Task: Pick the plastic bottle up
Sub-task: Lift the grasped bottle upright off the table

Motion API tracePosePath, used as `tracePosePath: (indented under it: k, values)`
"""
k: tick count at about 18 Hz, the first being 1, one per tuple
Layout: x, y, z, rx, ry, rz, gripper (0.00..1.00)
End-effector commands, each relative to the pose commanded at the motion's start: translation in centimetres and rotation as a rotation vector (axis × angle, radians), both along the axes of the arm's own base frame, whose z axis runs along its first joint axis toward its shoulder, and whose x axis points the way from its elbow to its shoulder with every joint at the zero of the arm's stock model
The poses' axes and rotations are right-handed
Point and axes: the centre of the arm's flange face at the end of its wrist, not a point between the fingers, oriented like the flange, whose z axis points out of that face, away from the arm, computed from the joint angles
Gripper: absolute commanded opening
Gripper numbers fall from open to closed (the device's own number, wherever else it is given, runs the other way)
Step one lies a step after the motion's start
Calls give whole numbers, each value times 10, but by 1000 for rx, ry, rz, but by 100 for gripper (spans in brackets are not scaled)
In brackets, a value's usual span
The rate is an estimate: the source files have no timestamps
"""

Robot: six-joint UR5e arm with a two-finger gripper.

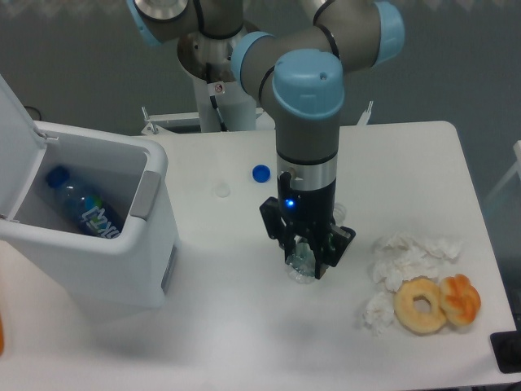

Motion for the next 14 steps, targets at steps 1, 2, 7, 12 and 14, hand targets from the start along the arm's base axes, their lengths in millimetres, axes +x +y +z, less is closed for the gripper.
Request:
tracePosePath:
  k: [1, 2, 7, 12, 14]
  values:
    - [0, -1, 1, -4, 5, 2, 55]
    - [1, 0, 1, -4, 5, 1, 55]
    - [0, -2, -3, -8, -2, 2, 55]
    - [3, -1, -6, -10, -5, -1, 55]
    - [3, -3, -10, -15, -11, 0, 55]
